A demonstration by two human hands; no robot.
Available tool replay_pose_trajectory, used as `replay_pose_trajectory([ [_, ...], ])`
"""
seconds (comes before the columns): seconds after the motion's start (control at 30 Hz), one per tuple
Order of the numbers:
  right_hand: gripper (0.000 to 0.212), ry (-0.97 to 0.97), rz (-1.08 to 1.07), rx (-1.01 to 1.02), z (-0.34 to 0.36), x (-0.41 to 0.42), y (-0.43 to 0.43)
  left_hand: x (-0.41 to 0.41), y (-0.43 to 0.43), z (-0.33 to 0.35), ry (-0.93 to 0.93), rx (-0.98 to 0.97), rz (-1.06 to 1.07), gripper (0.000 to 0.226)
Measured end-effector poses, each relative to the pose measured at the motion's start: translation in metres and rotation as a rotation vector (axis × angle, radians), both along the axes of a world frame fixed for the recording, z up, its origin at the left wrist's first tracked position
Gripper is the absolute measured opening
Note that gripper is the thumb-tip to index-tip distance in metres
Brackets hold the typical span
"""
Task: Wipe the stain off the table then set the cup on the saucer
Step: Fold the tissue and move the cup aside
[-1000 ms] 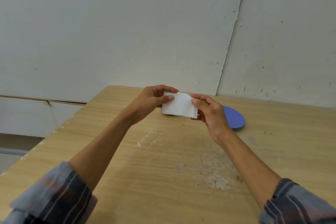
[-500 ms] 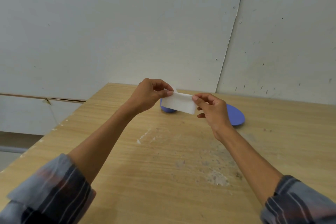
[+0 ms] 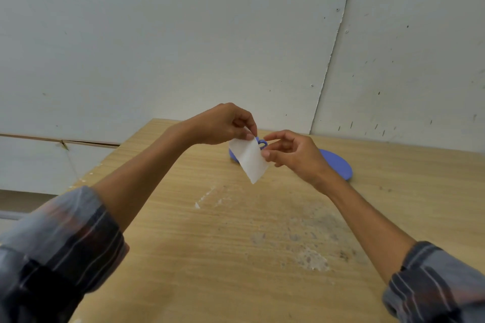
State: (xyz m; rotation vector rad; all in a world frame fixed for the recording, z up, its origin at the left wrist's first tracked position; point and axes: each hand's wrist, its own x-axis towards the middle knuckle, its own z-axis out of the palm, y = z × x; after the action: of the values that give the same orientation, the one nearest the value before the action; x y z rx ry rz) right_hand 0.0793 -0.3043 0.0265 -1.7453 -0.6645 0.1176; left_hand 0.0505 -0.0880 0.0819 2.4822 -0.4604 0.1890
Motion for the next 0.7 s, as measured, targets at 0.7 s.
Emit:
replay_pose_trajectory([
  [0.7, 0.018, 0.092, -0.109, 0.319, -0.012, 0.010, 0.008, 0.006, -0.005, -0.040, 0.037, -0.417, 0.136, 0.058],
])
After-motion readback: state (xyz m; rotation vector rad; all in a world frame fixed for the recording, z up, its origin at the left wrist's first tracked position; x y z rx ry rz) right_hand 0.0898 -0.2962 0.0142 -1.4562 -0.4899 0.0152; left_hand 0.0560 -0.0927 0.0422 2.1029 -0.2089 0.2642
